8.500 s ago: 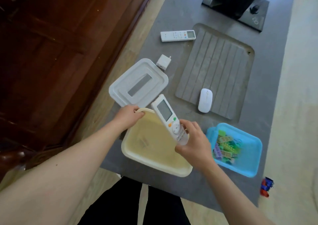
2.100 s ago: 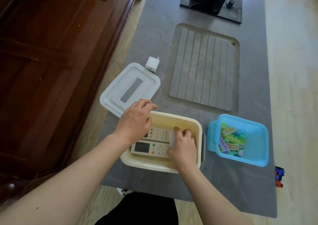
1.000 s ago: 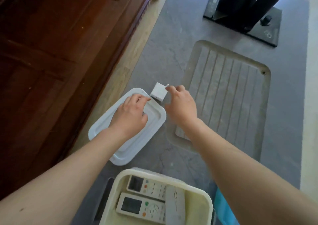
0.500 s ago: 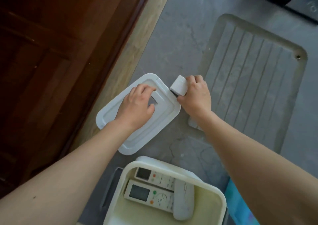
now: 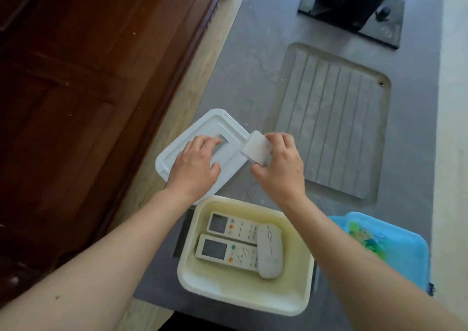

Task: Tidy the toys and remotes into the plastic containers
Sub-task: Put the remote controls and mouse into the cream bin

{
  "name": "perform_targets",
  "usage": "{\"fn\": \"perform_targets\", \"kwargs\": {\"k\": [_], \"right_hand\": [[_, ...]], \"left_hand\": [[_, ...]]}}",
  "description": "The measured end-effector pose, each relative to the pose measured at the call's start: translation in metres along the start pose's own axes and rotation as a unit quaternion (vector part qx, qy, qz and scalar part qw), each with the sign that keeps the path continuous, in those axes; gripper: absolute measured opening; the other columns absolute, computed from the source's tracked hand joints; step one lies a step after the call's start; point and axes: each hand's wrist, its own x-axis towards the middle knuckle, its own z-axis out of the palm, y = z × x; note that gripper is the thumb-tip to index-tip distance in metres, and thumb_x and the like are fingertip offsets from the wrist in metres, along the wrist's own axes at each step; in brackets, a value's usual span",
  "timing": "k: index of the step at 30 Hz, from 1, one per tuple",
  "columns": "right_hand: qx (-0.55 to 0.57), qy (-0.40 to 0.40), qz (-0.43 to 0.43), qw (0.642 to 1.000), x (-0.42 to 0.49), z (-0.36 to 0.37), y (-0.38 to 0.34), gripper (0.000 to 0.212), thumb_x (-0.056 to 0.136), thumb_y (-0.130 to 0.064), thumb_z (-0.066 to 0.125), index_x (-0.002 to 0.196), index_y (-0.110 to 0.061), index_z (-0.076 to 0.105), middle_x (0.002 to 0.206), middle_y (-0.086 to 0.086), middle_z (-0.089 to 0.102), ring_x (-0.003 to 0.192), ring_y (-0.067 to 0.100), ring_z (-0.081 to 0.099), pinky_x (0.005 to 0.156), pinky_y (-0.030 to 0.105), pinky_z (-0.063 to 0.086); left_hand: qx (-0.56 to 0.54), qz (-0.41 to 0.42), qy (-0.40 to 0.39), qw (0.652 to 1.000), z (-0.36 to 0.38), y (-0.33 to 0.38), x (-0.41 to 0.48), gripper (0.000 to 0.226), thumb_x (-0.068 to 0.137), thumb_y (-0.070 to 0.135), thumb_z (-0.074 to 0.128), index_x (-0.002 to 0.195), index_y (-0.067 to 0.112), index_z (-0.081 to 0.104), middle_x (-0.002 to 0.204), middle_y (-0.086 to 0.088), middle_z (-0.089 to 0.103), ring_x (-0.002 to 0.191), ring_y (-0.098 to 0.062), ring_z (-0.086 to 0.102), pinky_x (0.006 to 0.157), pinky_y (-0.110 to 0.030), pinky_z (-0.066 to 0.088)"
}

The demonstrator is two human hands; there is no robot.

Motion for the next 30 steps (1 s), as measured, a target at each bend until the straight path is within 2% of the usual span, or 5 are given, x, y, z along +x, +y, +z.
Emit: {"fn": "perform_targets", "kwargs": {"k": [8,13,22,25,30], "right_hand": [[0.031,-0.015,-0.054,0.998,-0.108,0.004,-0.018,0.058,0.064,-0.028,0.070,0.117,-0.025,0.047,0.119,-0.012,0.043,0.096,0.007,0.051,0.075,0.018,0.045],[-0.062,-0.151,-0.051,0.985,-0.142,0.035,-0.010,0.058,0.069,-0.020,0.065,0.125,-0.021,0.050,0.128,-0.004,0.045,0.107,0.019,0.053,0.078,0.028,0.049],[-0.090,-0.226,-0.033,0.969,-0.150,0.074,-0.016,0.051,0.079,-0.019,0.064,0.128,-0.019,0.047,0.132,0.003,0.043,0.110,0.028,0.050,0.089,0.036,0.046],[-0.066,-0.192,-0.032,0.979,-0.154,0.059,-0.009,0.046,0.081,-0.024,0.064,0.125,-0.021,0.050,0.125,0.000,0.049,0.108,0.024,0.052,0.088,0.033,0.044],[-0.035,0.006,-0.006,0.999,-0.157,-0.003,0.014,0.020,0.081,-0.014,0.063,0.101,-0.016,0.066,0.098,-0.001,0.064,0.084,0.017,0.059,0.072,0.026,0.046]], "left_hand": [[-0.020,0.017,0.035,0.999,-0.018,-0.009,-0.049,0.043,0.087,0.008,0.053,0.130,0.014,0.051,0.132,-0.005,0.050,0.124,-0.023,0.045,0.104,-0.039,0.036],[-0.022,-0.009,0.023,0.999,-0.021,-0.018,-0.073,0.044,0.088,0.006,0.051,0.132,0.013,0.050,0.135,-0.005,0.048,0.126,-0.022,0.043,0.103,-0.033,0.034],[-0.018,0.001,0.007,1.000,-0.014,-0.016,-0.098,0.044,0.088,0.009,0.053,0.131,0.017,0.050,0.135,-0.001,0.048,0.125,-0.019,0.043,0.100,-0.030,0.035],[-0.030,0.014,0.011,0.999,-0.009,-0.004,-0.099,0.042,0.089,0.010,0.053,0.131,0.017,0.050,0.133,-0.002,0.048,0.124,-0.020,0.044,0.101,-0.033,0.036],[-0.076,0.070,0.003,0.995,0.013,0.054,-0.093,0.043,0.089,0.010,0.053,0.131,0.018,0.050,0.133,-0.001,0.048,0.123,-0.019,0.044,0.100,-0.028,0.033]]}}
